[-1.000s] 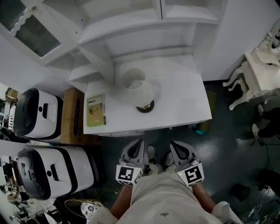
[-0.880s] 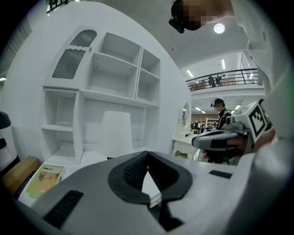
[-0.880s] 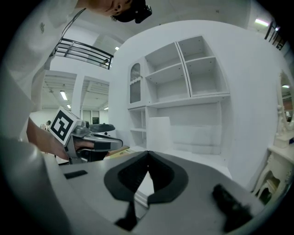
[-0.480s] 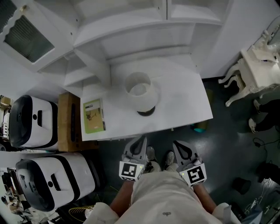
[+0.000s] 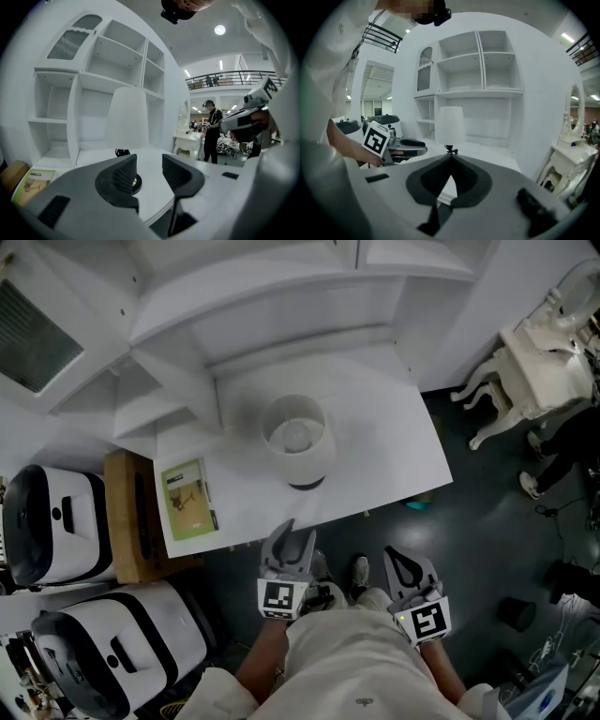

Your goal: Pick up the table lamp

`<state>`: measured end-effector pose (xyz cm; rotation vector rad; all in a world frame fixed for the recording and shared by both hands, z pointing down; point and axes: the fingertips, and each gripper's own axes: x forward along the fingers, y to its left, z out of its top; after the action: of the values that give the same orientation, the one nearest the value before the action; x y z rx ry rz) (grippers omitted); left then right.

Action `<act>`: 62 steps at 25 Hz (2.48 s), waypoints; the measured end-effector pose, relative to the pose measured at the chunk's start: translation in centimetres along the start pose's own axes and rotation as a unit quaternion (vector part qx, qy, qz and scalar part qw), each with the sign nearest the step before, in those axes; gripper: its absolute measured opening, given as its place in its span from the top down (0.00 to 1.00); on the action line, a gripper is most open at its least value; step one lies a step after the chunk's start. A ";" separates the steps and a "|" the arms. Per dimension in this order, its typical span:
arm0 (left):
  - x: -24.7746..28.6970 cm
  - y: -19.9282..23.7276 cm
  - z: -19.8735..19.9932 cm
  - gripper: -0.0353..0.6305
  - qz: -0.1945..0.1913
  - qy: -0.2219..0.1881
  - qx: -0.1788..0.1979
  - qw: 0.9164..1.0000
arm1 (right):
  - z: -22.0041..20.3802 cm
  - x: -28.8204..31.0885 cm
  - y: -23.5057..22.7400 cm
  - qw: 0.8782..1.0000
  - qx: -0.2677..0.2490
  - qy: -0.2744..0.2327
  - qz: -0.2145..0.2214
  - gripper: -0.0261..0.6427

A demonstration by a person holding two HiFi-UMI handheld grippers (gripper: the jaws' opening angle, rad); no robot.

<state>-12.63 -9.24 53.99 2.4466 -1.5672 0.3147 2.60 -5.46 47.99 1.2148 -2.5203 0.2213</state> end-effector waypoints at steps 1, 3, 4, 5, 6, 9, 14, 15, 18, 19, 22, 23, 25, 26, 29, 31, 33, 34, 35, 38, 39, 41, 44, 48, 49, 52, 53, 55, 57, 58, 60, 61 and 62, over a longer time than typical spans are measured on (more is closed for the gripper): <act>0.3 0.4 -0.3 0.69 0.000 0.000 0.000 1.000 | -0.2 0.0 0.0 1.000 0.001 0.004 -0.006 0.94; 0.9 1.3 -0.9 0.65 0.004 -0.004 0.005 1.000 | -0.6 -0.1 0.1 1.000 0.003 0.011 -0.016 0.94; 1.3 1.8 -1.0 0.62 0.009 -0.009 0.010 1.000 | -0.7 -0.1 0.1 1.000 0.005 0.016 -0.021 0.94; 1.7 2.2 -1.1 0.59 0.014 -0.016 0.017 1.000 | -0.9 -0.2 0.1 0.999 0.008 0.020 -0.026 0.94; 2.1 2.6 -1.2 0.58 0.020 -0.023 0.023 0.999 | -1.1 -0.2 0.1 0.999 0.011 0.023 -0.031 0.94; 3.3 3.9 -1.6 0.51 0.037 -0.032 0.030 0.998 | -1.6 -0.5 0.1 0.998 0.020 0.033 -0.044 0.94; 6.4 5.4 -3.3 0.45 0.046 -0.035 0.034 0.998 | -4.0 -1.6 -0.2 0.995 0.015 0.075 -0.060 0.94; 7.0 5.6 -3.4 0.44 0.047 -0.034 0.035 0.998 | -4.3 -1.8 -0.3 0.995 0.015 0.081 -0.063 0.94; 8.6 6.3 -3.7 0.43 0.050 -0.033 0.039 0.997 | -4.5 -2.0 -0.6 0.993 0.018 0.086 -0.073 0.94; 9.2 6.5 -3.9 0.43 0.050 -0.032 0.040 0.997 | -4.5 -2.0 -0.7 0.993 0.022 0.085 -0.076 0.94; 11.1 6.8 -5.0 0.42 0.050 -0.028 0.041 0.998 | -4.2 -1.9 -0.9 0.993 0.039 0.076 -0.085 0.94; 11.7 6.9 -5.4 0.41 0.050 -0.025 0.041 0.998 | -4.5 -1.9 -0.9 0.992 0.041 0.079 -0.085 0.94; 12.8 7.1 -6.0 0.40 0.052 -0.023 0.039 0.998 | -5.1 -2.2 -0.9 0.991 0.040 0.092 -0.085 0.94; 13.3 7.2 -6.1 0.40 0.054 -0.025 0.040 0.997 | -5.2 -2.3 -1.0 0.991 0.044 0.094 -0.087 0.94; 14.6 7.6 -5.9 0.40 0.059 -0.034 0.045 0.997 | -5.5 -2.4 -1.3 0.989 0.055 0.095 -0.094 0.94; 15.4 8.0 -5.6 0.40 0.062 -0.041 0.046 0.996 | -6.0 -2.7 -1.4 0.989 0.057 0.101 -0.097 0.94; 16.1 8.2 -5.4 0.40 0.064 -0.044 0.047 0.996 | -6.3 -3.0 -1.4 0.987 0.061 0.107 -0.100 0.94; 16.4 8.3 -5.4 0.40 0.064 -0.045 0.048 0.996 | -6.5 -3.1 -1.5 0.987 0.062 0.109 -0.101 0.94; 16.7 8.4 -5.4 0.40 0.063 -0.045 0.048 0.996 | -6.6 -3.1 -1.5 0.987 0.063 0.111 -0.102 0.94; 17.3 8.2 -5.5 0.40 0.056 -0.045 0.053 0.996 | -6.9 -3.2 -1.6 0.987 0.061 0.113 -0.101 0.94; 17.5 8.1 -5.5 0.40 0.054 -0.044 0.053 0.996 | -7.0 -3.2 -1.6 0.986 0.062 0.113 -0.101 0.94; 17.8 8.1 -5.6 0.40 0.052 -0.044 0.048 0.996 | -7.0 -3.2 -1.5 0.986 0.066 0.113 -0.101 0.94; 18.5 8.4 -5.5 0.40 0.052 -0.045 0.039 0.997 | -7.1 -3.1 -1.3 0.986 0.066 0.117 -0.097 0.94; 19.2 8.7 -4.9 0.40 0.049 -0.051 0.028 0.997 | -7.5 -3.3 -1.1 0.986 0.064 0.121 -0.095 0.94; 19.5 8.7 -4.8 0.40 0.047 -0.051 0.030 0.997 | -7.6 -3.4 -1.1 0.986 0.064 0.122 -0.095 0.94; 20.0 9.0 -4.4 0.42 0.048 -0.054 0.032 0.997 | -7.6 -3.3 -1.1 0.986 0.067 0.122 -0.097 0.94; 20.0 9.2 -4.3 0.46 0.051 -0.055 0.031 0.997 | -7.6 -3.3 -1.0 0.986 0.068 0.122 -0.097 0.94; 19.9 9.7 -4.3 0.58 0.058 -0.057 0.031 0.996 | -7.8 -3.4 -0.9 0.985 0.067 0.125 -0.096 0.94; 20.0 9.8 -4.2 0.59 0.059 -0.058 0.033 0.996 | -7.8 -3.4 -0.9 0.985 0.066 0.128 -0.097 0.94; 20.0 9.8 -4.2 0.60 0.058 -0.059 0.033 0.996 | -7.8 -3.5 -0.9 0.985 0.066 0.128 -0.097 0.94; 20.1 9.8 -4.2 0.62 0.056 -0.060 0.028 0.996 | -7.8 -3.6 -0.9 0.985 0.066 0.127 -0.098 0.94; 20.2 9.8 -4.2 0.63 0.055 -0.060 0.026 0.996 | -7.8 -3.6 -0.9 0.985 0.066 0.127 -0.099 0.94; 20.2 9.7 -4.2 0.63 0.054 -0.059 0.023 0.997 | -7.9 -3.6 -0.9 0.985 0.067 0.128 -0.099 0.94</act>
<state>-13.46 -29.45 64.63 2.4618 -1.7636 0.2292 7.19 -1.16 54.01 1.3822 -2.1782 0.4710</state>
